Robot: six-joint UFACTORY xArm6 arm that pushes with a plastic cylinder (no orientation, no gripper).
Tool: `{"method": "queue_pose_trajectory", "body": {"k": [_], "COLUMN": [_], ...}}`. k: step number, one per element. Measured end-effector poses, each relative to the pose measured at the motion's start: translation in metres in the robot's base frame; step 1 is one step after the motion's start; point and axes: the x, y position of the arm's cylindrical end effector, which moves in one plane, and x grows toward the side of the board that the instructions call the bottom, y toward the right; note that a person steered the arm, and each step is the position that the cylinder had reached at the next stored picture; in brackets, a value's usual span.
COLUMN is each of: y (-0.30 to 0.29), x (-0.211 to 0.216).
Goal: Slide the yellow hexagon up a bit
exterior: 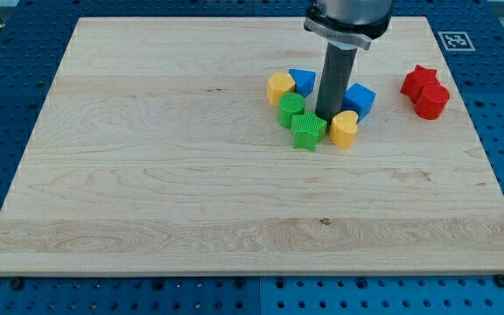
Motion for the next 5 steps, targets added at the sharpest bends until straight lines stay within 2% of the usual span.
{"method": "queue_pose_trajectory", "body": {"k": [1, 3, 5], "y": [-0.001, -0.042, -0.043], "x": [0.003, 0.003, -0.011]}}
